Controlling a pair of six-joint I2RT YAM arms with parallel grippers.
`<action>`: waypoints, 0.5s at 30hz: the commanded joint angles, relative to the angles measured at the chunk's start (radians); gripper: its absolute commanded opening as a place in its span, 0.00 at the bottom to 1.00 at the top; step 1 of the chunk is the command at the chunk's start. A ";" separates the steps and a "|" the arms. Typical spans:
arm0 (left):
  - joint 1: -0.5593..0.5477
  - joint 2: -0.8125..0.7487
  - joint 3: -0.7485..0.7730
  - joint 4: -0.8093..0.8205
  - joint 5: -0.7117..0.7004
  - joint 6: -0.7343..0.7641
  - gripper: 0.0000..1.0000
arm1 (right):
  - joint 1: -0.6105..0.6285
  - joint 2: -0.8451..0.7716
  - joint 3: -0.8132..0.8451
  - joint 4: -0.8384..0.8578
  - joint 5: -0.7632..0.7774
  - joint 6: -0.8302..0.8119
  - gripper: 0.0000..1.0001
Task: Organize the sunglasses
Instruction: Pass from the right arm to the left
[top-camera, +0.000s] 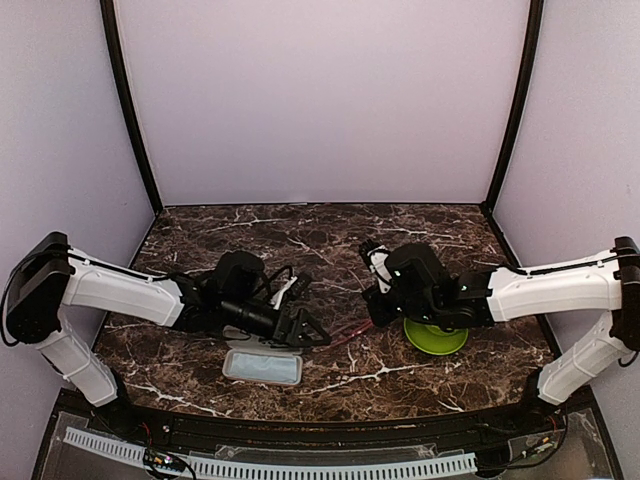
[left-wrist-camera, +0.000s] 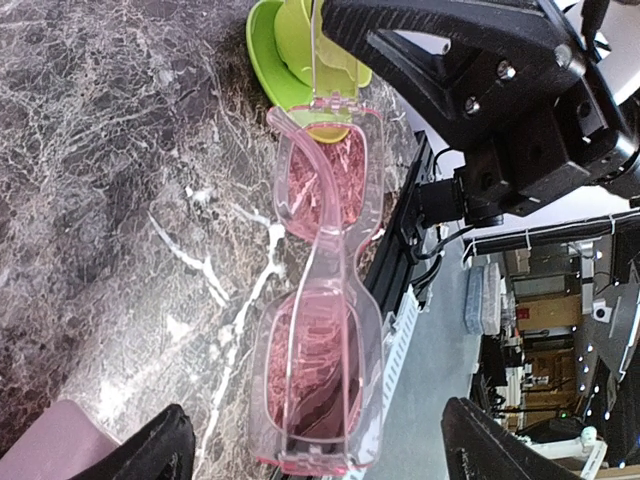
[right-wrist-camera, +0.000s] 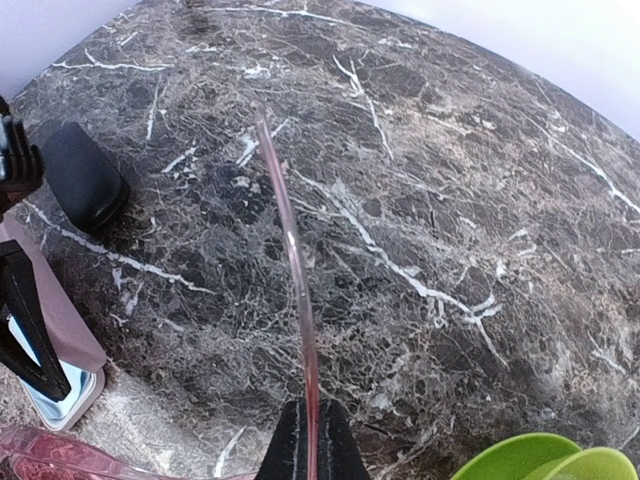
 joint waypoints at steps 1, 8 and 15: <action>0.006 -0.020 -0.025 0.111 0.009 -0.069 0.88 | 0.010 0.020 0.071 -0.065 0.038 0.068 0.00; 0.006 0.025 -0.026 0.187 -0.021 -0.130 0.88 | 0.010 0.052 0.093 -0.106 0.044 0.167 0.00; 0.006 0.011 -0.035 0.194 -0.064 -0.155 0.87 | 0.010 0.070 0.110 -0.139 0.060 0.234 0.00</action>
